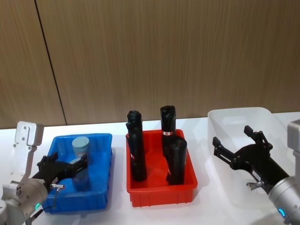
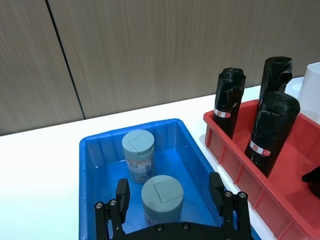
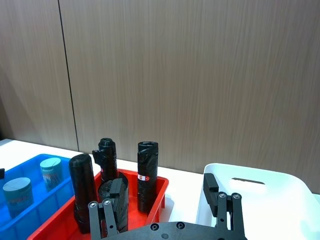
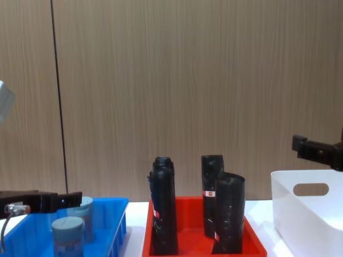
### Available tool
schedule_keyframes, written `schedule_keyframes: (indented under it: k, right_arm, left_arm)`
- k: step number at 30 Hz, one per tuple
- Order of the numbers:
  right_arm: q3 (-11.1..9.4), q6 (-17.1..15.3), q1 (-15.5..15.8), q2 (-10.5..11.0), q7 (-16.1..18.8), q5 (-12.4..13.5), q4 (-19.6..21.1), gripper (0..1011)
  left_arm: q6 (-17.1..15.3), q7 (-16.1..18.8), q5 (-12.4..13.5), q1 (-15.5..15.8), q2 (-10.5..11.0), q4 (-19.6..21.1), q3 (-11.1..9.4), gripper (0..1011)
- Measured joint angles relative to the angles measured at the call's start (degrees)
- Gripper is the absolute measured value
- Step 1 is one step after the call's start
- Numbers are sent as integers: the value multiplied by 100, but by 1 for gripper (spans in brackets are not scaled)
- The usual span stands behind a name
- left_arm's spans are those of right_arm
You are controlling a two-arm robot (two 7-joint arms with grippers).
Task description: Pick the cotton swabs from the blue box and place them into the white box.
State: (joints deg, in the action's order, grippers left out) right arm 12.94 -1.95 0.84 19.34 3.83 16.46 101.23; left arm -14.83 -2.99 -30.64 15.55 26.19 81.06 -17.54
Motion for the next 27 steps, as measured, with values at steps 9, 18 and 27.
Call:
schedule_keyframes:
  k: [9,18,27]
  right_arm:
    - [0,0,0,0,0,0,0,1002]
    - [0,0,0,0,0,0,0,1002]
    - [0,0,0,0,0,0,0,1002]
  left_arm:
    - [-197,-146,-25,178,-101,-305,0,1004]
    - [-311,-244,60,376,-216,-681,-21,1004]
    - [-390,-324,150,532,-303,-1008,-40,1004]
